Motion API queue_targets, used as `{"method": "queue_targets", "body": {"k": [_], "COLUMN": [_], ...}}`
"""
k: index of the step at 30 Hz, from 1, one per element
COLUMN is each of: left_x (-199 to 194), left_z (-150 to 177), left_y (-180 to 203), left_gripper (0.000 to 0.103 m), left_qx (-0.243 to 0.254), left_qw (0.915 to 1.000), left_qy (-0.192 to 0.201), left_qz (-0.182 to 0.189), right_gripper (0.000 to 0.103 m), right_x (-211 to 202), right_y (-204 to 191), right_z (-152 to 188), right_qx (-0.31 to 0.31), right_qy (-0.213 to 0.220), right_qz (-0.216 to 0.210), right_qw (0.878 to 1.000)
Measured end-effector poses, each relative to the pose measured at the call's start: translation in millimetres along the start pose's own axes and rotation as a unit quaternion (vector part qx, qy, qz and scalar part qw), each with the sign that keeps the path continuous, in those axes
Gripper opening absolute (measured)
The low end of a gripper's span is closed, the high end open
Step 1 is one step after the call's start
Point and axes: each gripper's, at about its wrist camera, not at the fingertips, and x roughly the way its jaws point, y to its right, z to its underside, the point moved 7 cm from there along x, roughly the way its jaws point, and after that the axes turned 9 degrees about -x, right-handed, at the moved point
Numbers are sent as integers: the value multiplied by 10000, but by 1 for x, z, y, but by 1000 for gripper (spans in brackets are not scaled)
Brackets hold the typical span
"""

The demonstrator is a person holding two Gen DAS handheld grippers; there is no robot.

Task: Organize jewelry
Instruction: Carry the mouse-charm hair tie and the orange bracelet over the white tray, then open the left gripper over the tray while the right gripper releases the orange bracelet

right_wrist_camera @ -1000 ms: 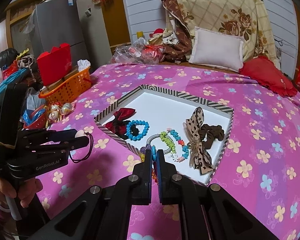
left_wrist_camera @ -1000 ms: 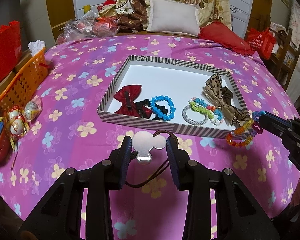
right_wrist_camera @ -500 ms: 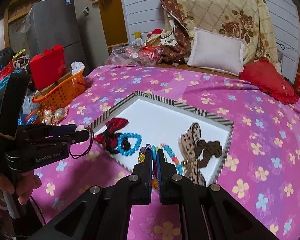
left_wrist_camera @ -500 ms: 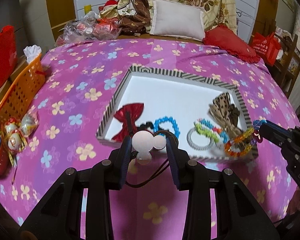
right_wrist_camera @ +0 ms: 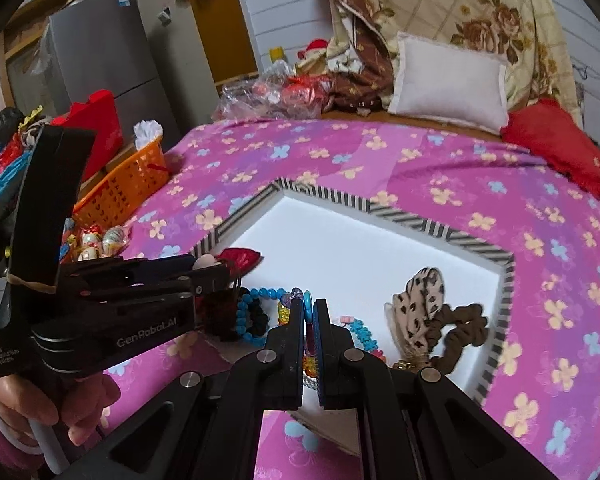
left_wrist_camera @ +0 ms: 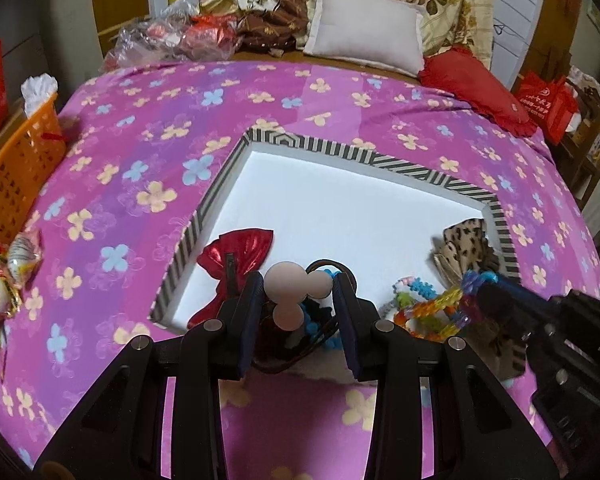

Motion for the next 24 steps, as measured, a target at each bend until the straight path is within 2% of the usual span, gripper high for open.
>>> {"method": "queue_targets", "body": {"k": [4,11,20,22,23,24], "left_x": [16,37,50,49,48,47], "left_z": [1,4,8,7,8,9], "left_y": [-2,-9,-13,-14,-14,-14], "left_gripper": [34,34,35,37,40,51], "left_qx": [-52,-113,-208,-194,-166,-159], "left_qw": [9999,9995,9988,9987,9986,9986], "left_qy": [-103,-194,-242,-226,-229,-232], "left_qz": [-77,-241,-384,-415,-438,-445], "right_gripper": [4,4,4,10,21,37], "right_x": [28,46,58,56,53,51], "right_y": [16,39,32,35,36,37], "right_z": [11,22,24,27,29,30], "right_qx": [175,326,236,347,439,502], "right_qy": [-285,-467,-475,-507,-508,-483], "right_qz": [102,339,147,152,124,104], "right_qw": [9994,9978,9985,9980,9977,9975]}}
